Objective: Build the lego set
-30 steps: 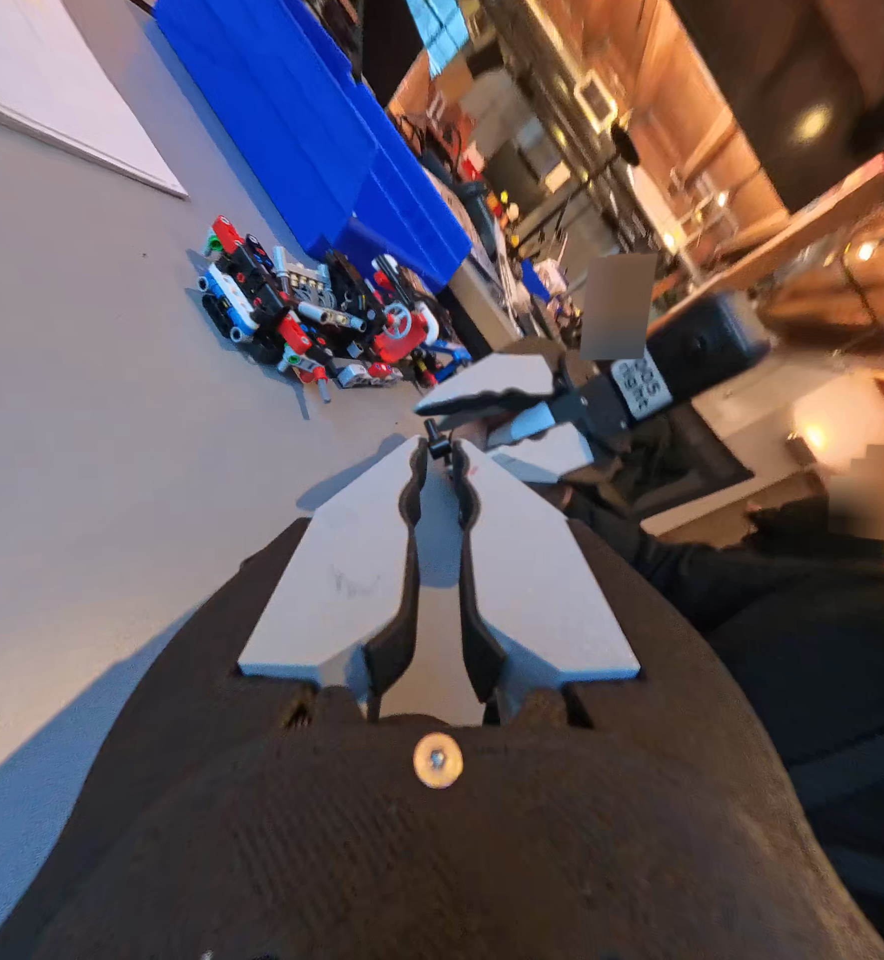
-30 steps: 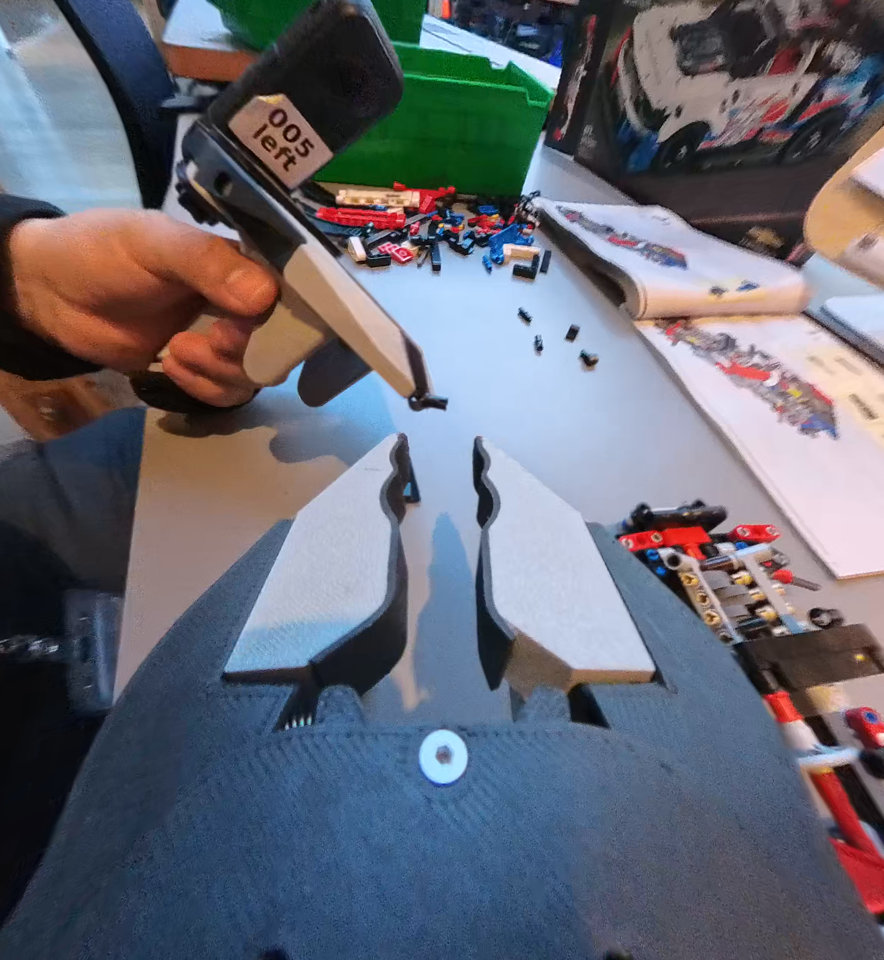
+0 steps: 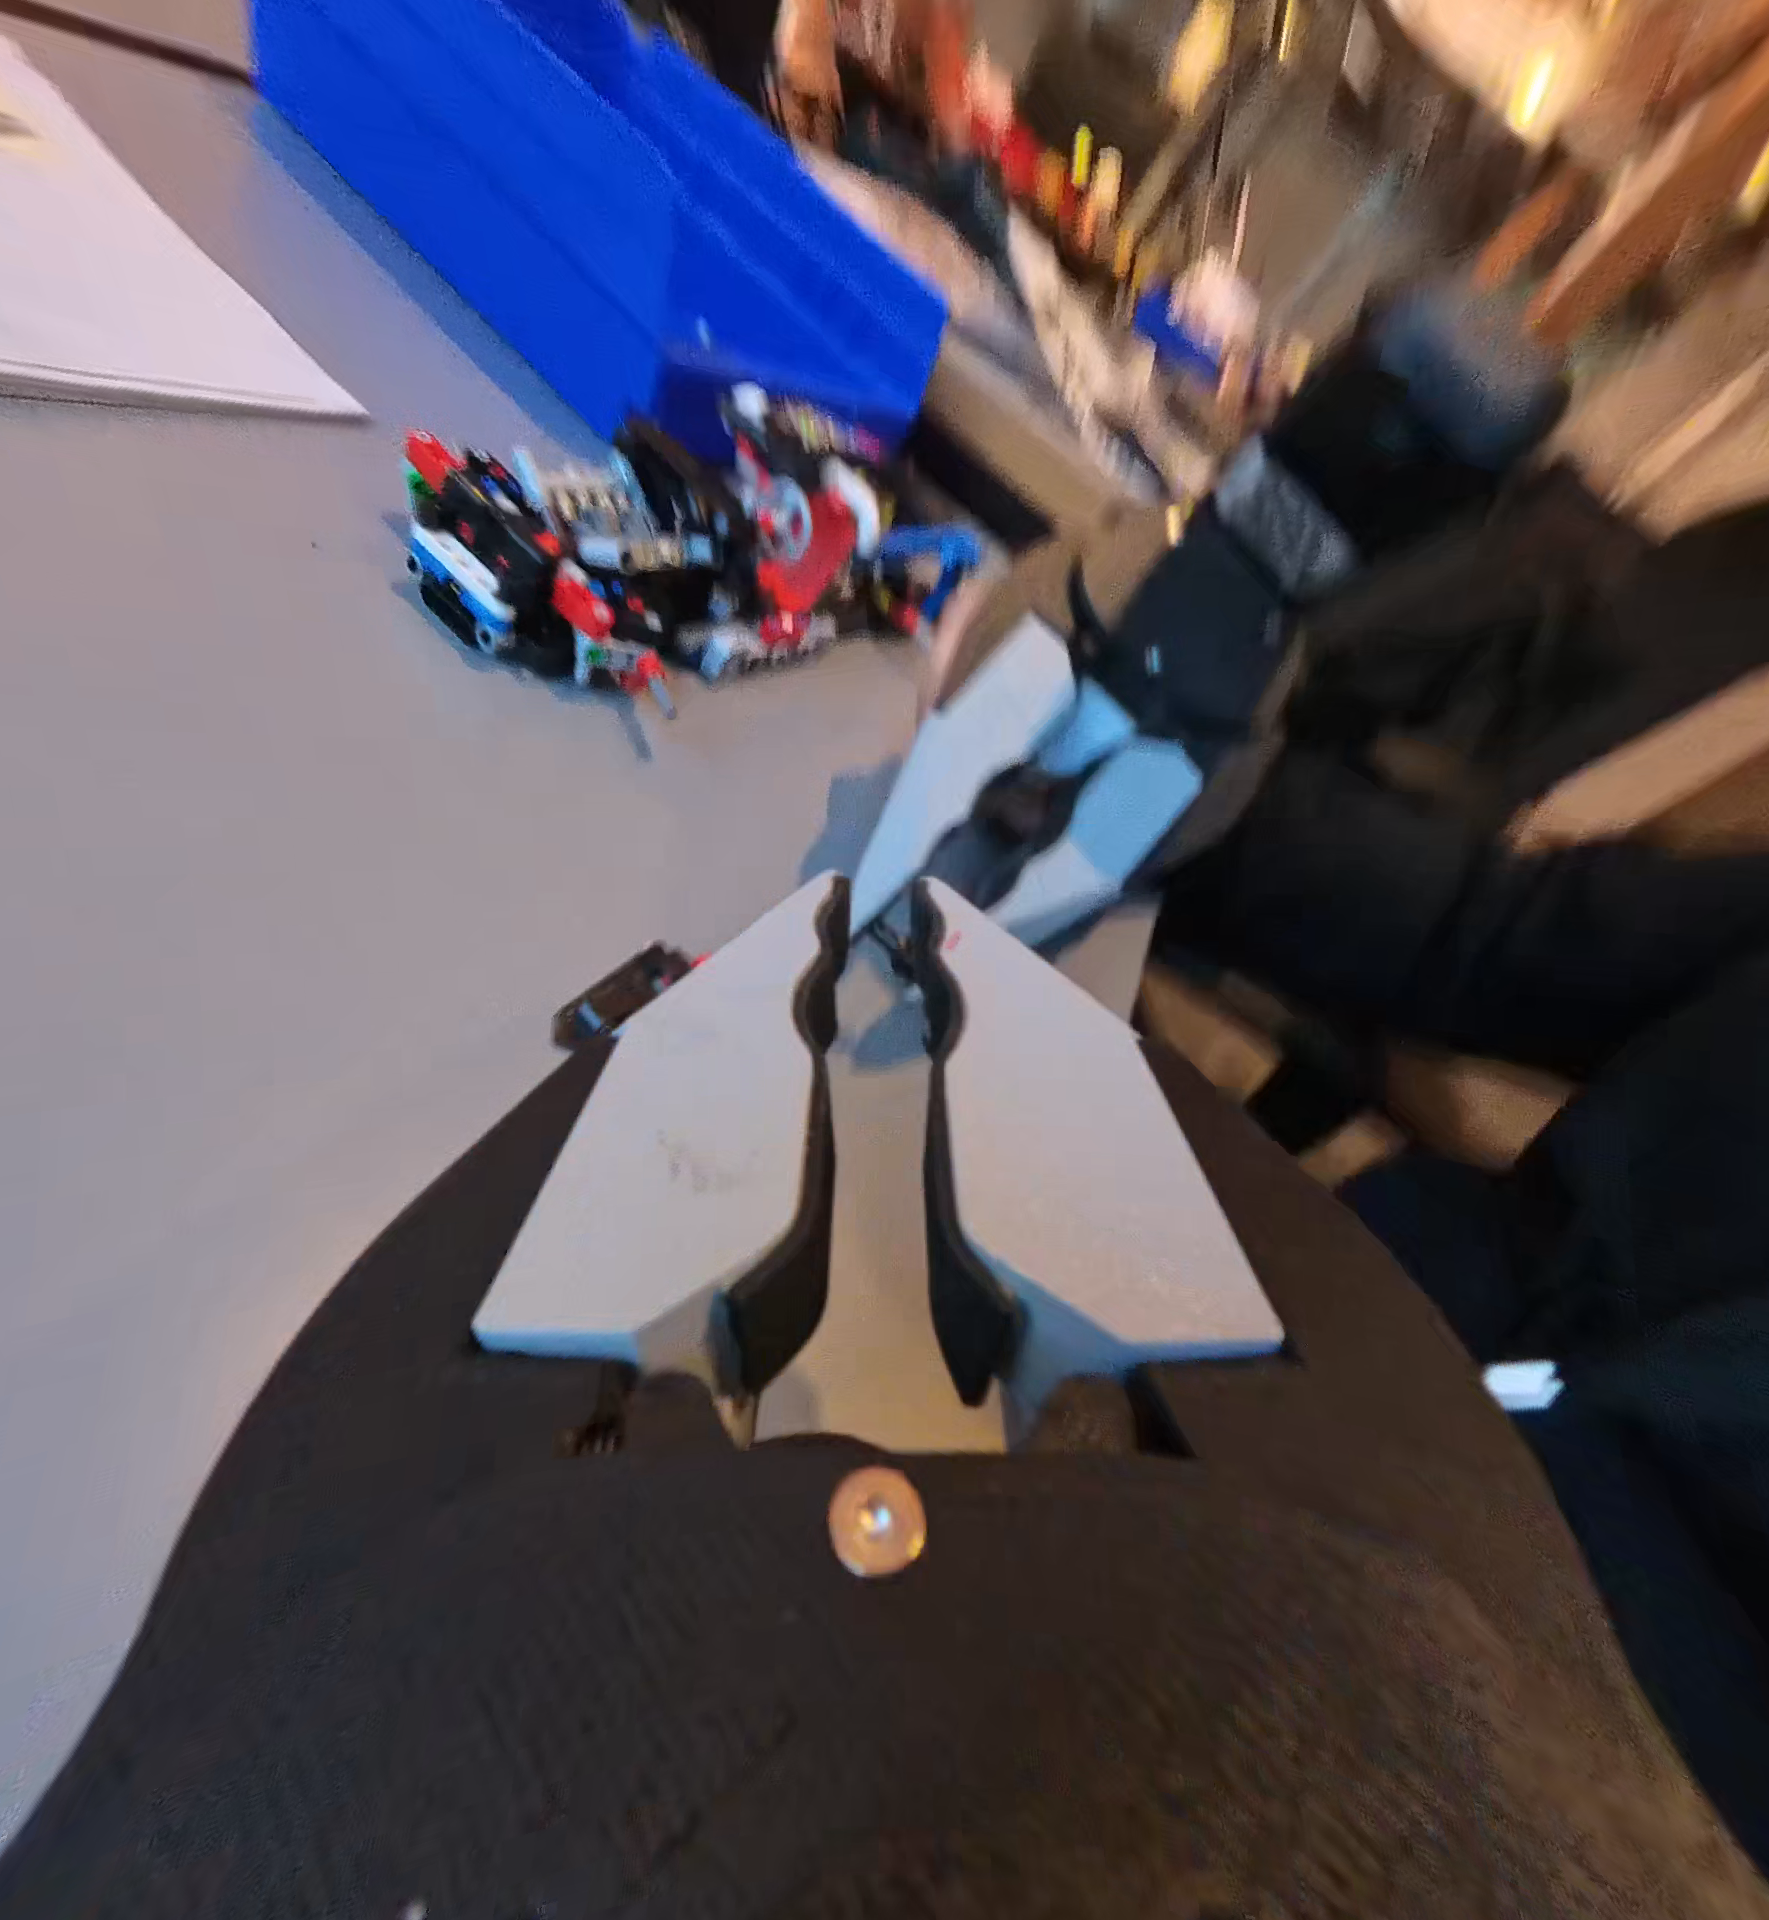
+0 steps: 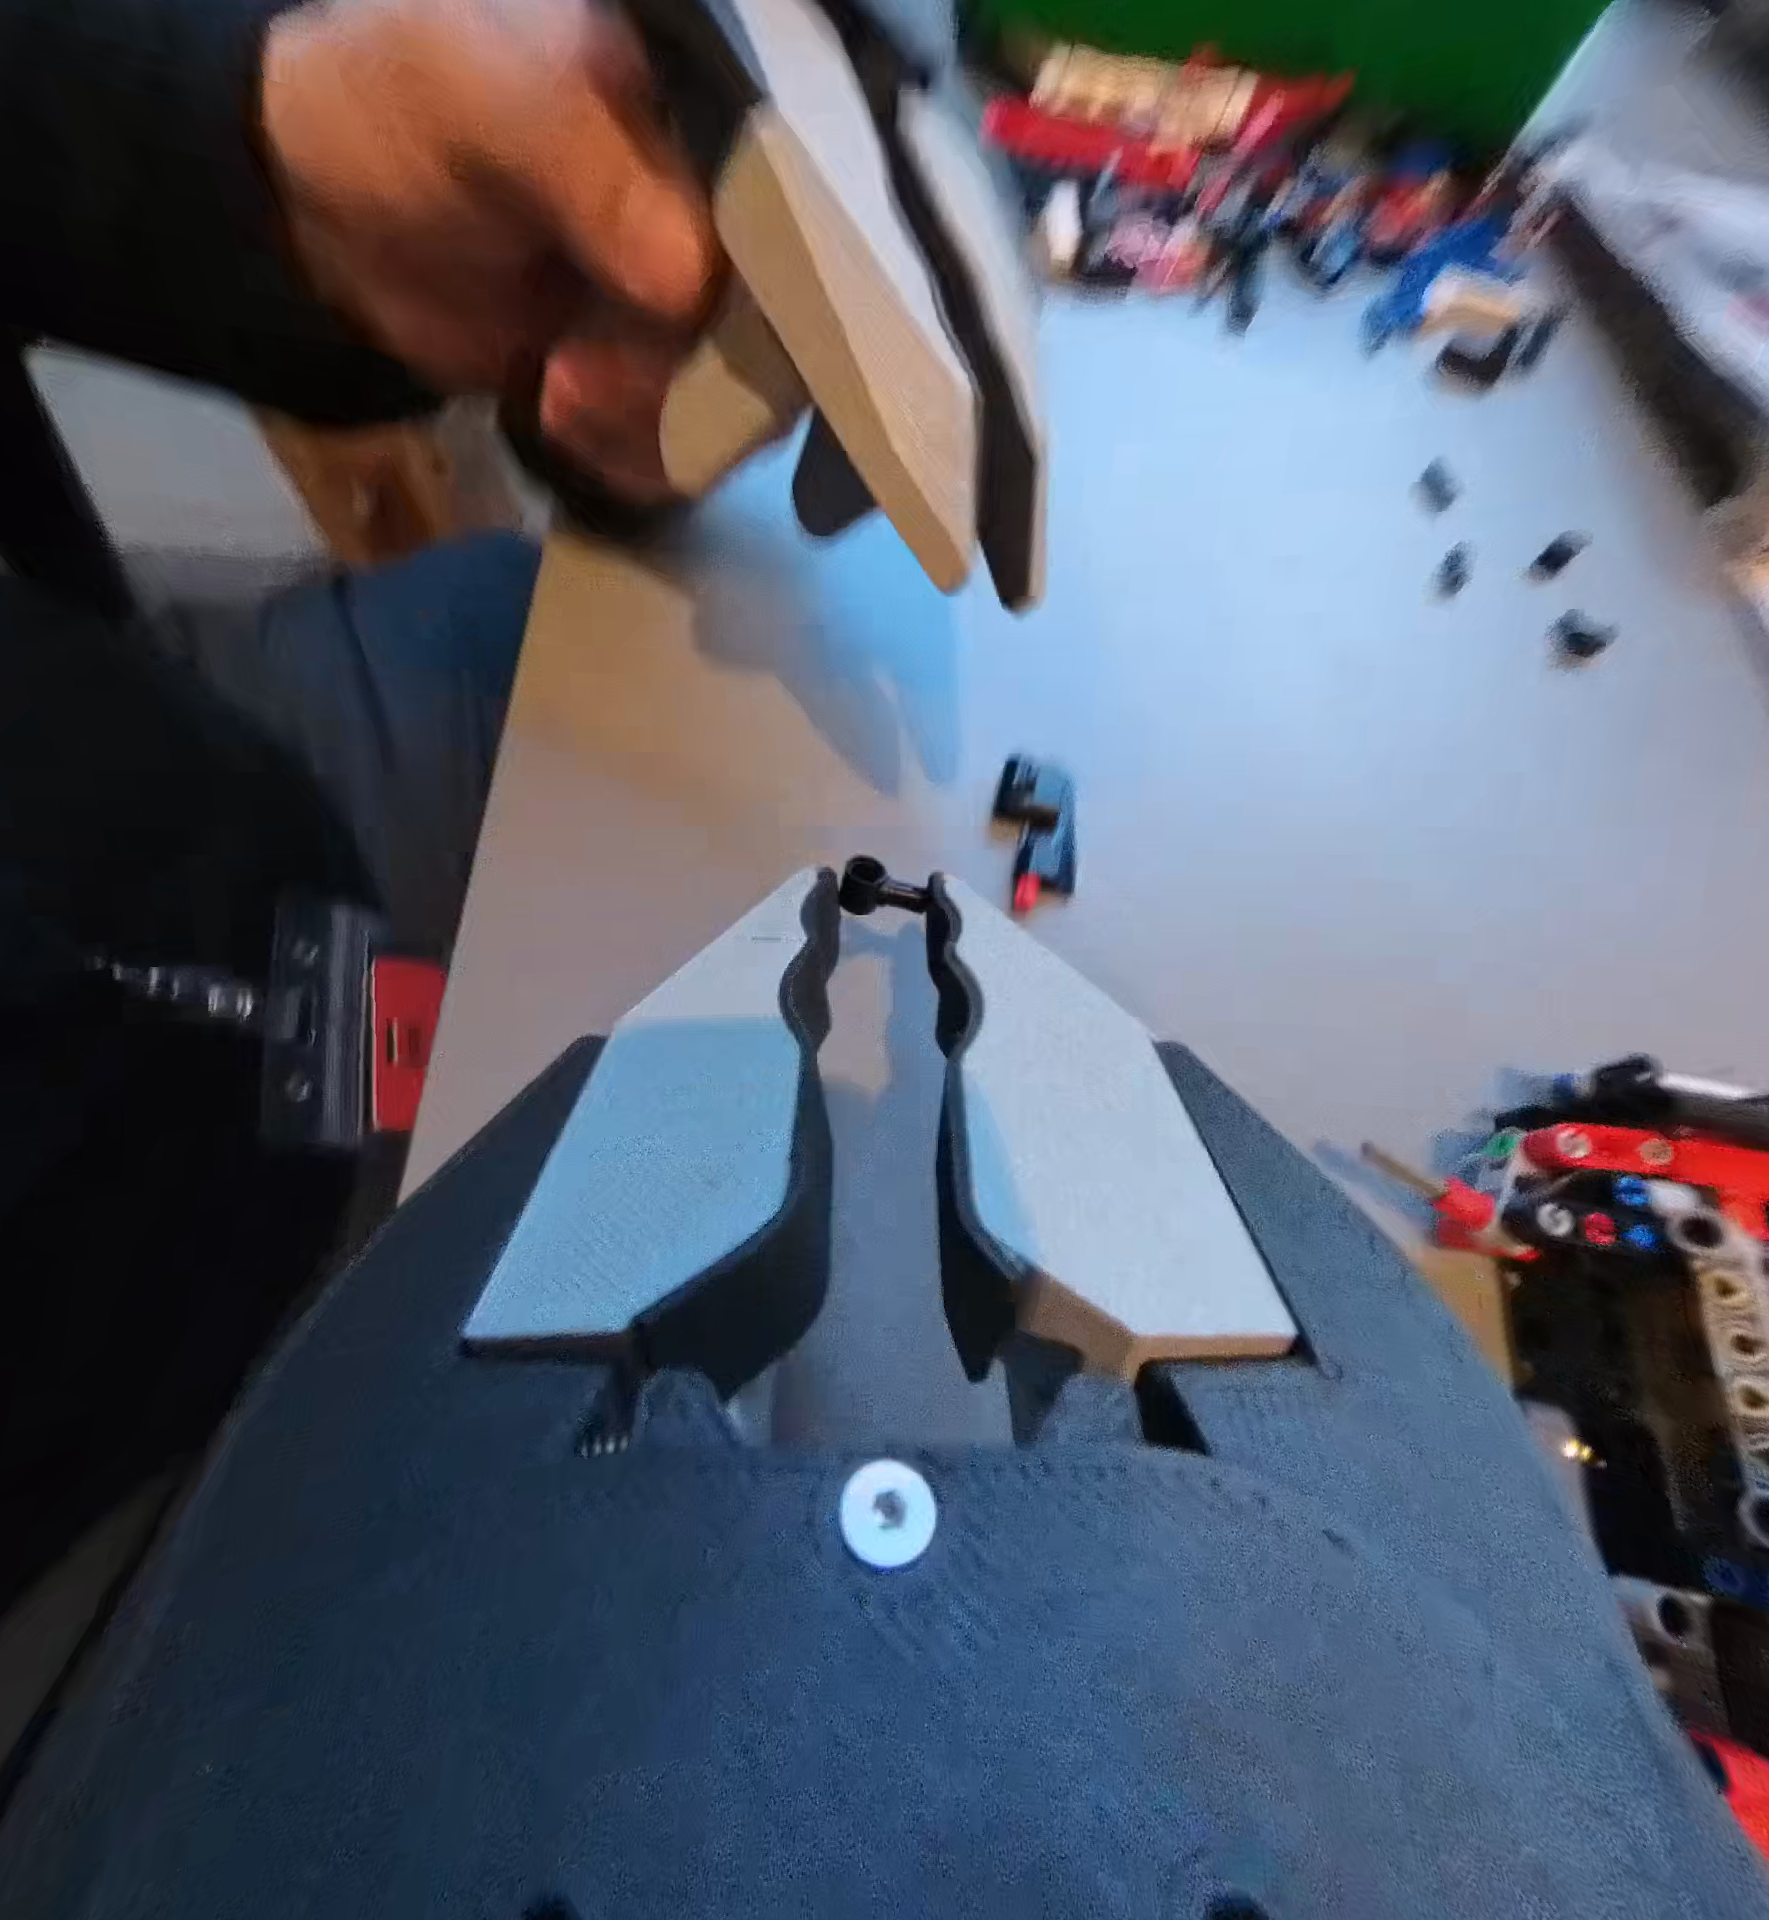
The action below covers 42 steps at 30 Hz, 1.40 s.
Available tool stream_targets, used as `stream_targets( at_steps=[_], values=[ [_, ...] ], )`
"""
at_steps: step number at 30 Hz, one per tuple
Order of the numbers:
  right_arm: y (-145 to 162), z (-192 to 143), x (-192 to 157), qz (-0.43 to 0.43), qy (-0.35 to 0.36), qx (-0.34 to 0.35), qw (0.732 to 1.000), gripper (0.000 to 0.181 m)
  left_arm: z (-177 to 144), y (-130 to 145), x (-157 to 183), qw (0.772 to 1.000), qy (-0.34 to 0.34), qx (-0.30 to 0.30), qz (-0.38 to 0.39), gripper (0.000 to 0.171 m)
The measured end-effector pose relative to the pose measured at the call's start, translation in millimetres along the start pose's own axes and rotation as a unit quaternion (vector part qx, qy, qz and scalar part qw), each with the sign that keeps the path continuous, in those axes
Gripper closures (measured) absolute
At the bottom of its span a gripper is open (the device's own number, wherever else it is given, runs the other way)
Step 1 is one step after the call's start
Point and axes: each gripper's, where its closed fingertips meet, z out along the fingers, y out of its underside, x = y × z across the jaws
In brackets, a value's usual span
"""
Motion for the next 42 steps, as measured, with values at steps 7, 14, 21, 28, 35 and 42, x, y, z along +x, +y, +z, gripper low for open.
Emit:
stream_targets(
  at_steps=[7,14,21,28,35,42],
  values=[
    [23.8,9.6,-8.4,-0.024,-0.041,-0.071,0.996,0.168,8.7,50.7,-14.1,0.940,-0.074,-0.198,0.269,0.157],
    [25.4,6.4,-3.8,-0.033,-0.019,-0.069,0.997,0.154,18.6,67.1,-16.9,0.919,-0.076,-0.234,0.307,0.159],
    [33.8,-4.5,13.8,-0.011,0.050,-0.084,0.995,0.154,22.5,69.8,-11.9,0.921,-0.062,-0.240,0.301,0.159],
    [37.4,-9.8,3.0,0.025,0.044,-0.096,0.994,0.157,39.2,73.5,-0.1,0.923,-0.040,-0.250,0.289,0.159],
    [41.0,-12.7,6.1,0.040,0.070,-0.112,0.990,0.172,54.1,82.5,22.8,0.925,0.009,-0.264,0.275,0.157],
    [30.4,-25.7,-2.7,0.077,0.065,-0.073,0.992,0.163,31.4,61.2,3.9,0.933,-0.030,-0.238,0.267,0.159]
  ],
)
